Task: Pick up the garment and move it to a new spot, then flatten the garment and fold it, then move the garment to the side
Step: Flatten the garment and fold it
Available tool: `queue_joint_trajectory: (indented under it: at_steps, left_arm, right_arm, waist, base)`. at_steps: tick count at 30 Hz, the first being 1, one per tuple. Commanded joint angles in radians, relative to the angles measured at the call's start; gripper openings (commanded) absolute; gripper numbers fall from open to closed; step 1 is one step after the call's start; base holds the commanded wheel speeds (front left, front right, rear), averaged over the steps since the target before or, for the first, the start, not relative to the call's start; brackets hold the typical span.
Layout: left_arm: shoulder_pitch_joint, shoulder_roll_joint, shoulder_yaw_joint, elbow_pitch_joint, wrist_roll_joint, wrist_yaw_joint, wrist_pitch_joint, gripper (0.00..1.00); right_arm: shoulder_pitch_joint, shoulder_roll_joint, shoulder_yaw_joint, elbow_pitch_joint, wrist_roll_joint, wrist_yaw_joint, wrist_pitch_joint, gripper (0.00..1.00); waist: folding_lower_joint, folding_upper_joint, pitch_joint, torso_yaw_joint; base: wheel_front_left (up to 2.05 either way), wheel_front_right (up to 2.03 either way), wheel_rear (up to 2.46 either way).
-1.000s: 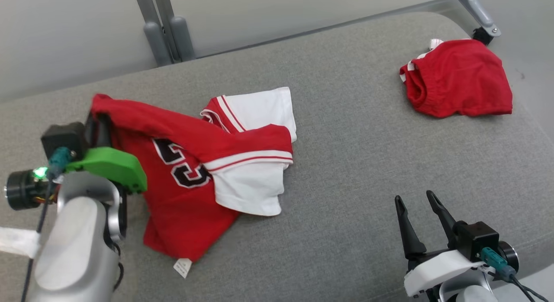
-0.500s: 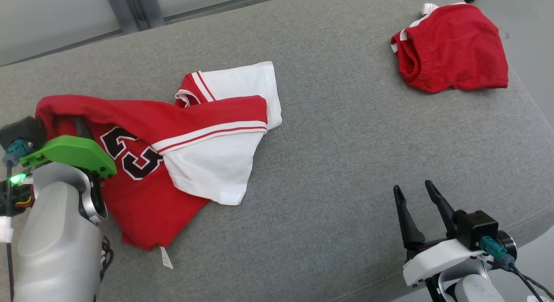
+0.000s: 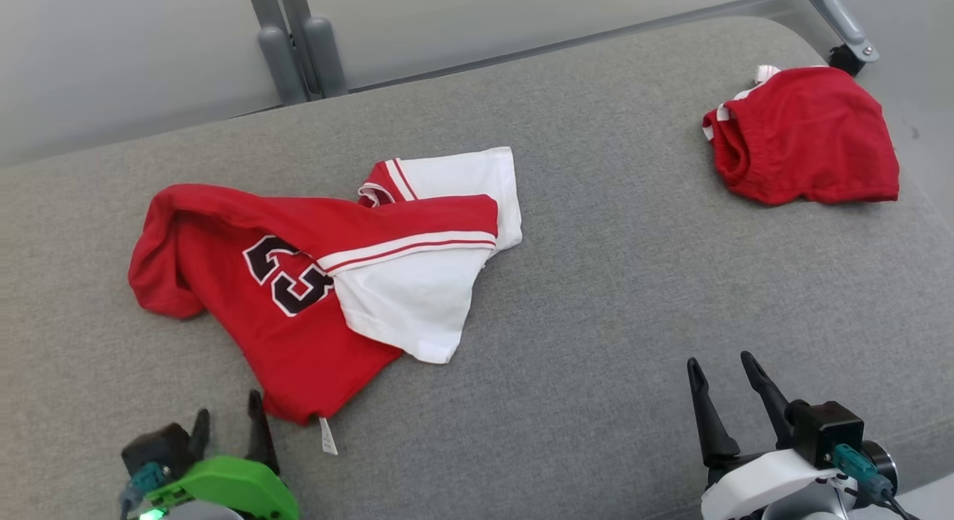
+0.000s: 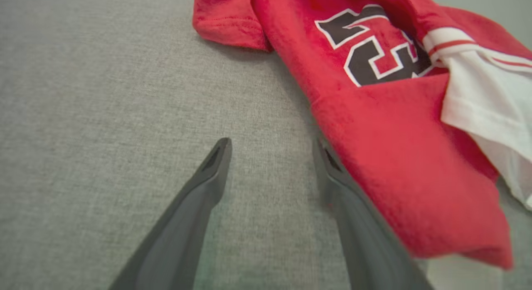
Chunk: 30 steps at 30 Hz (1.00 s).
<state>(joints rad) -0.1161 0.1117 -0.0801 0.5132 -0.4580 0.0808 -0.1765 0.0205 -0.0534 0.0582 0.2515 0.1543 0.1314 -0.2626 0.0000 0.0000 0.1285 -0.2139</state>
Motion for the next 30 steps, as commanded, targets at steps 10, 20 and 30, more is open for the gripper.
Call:
queue_joint_trajectory:
  at_steps: [10,20,30]
  left_arm:
    - [0.116,-0.016,-0.143,-0.160,0.026,-0.017,0.200,1.00]
    - [0.036,0.004,-0.156,-0.072,0.078,0.028,0.146,0.00]
    - [0.119,0.100,-0.192,-0.224,0.152,0.069,0.222,0.00]
  right_arm:
    - [-0.003,-0.001,0.014,0.002,-0.010,-0.002,-0.003,1.00]
    - [0.004,0.000,0.010,0.003,-0.002,-0.002,-0.003,1.00]
    - [0.044,0.001,-0.016,0.003,0.000,-0.002,-0.003,1.00]
  waist:
    - [0.0000,0.0000,-0.018,0.022]
    - [0.0000,0.0000,-0.011,-0.013]
    - [0.0000,0.0000,-0.046,0.072]
  base:
    - [0.00,0.00,0.00]
    - [0.00,0.00,0.00]
    - [0.00,0.00,0.00]
